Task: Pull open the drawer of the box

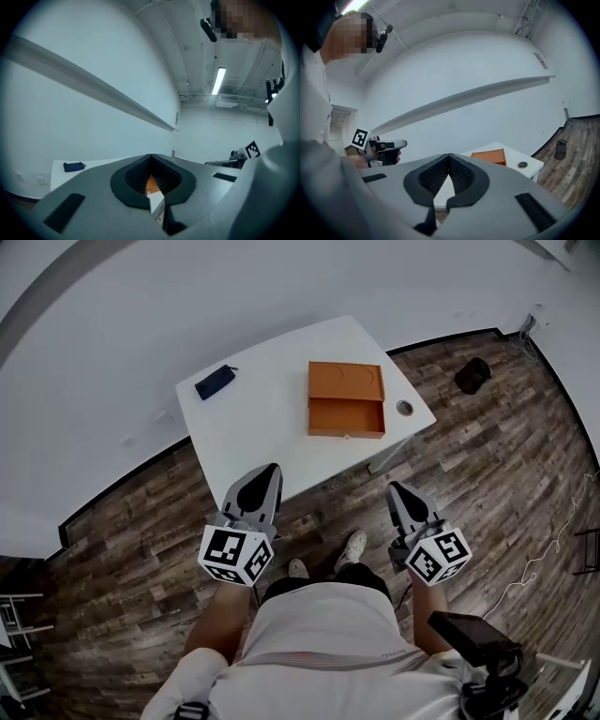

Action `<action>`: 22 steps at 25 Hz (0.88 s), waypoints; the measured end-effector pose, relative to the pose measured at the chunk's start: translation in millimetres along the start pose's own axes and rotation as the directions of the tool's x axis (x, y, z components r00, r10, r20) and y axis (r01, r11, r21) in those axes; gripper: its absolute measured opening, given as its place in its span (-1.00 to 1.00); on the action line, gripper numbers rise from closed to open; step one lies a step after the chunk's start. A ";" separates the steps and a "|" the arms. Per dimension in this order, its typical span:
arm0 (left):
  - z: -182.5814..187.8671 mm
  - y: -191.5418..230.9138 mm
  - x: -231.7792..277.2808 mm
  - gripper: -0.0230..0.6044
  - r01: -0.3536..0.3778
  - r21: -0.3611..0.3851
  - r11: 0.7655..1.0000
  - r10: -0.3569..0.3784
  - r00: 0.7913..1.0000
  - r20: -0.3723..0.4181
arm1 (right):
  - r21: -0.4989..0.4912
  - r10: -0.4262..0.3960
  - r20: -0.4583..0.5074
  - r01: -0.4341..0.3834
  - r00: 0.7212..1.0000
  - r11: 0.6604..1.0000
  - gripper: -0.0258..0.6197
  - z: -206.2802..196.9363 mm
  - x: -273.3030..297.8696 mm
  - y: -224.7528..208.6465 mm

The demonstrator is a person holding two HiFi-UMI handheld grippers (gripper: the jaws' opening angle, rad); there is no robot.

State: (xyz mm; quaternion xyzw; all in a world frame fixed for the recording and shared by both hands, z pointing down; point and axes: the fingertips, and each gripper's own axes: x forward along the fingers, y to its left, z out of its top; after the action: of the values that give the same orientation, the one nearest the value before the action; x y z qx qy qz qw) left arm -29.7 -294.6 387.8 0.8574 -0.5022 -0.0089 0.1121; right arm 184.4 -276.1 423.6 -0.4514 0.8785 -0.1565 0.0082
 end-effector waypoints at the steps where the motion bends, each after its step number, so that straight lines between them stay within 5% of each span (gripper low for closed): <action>1: 1.0 0.8 -4.9 -0.89 -0.003 0.005 1.000 0.003 1.000 0.005 | -0.015 -0.005 0.008 0.006 1.000 1.000 -0.92 3.1 -2.6 4.7; 22: -2.7 -17.4 29.7 -0.89 -0.060 0.002 0.998 0.059 0.998 0.019 | -0.135 -0.019 0.053 0.026 0.998 0.990 -0.92 56.0 -10.9 -32.0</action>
State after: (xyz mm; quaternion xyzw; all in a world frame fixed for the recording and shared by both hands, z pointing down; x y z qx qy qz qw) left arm 0.3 -311.5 389.8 0.8421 -0.5286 -0.0127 0.1064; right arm 224.9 -299.8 378.0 -0.4646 0.8814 -0.0847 -0.0014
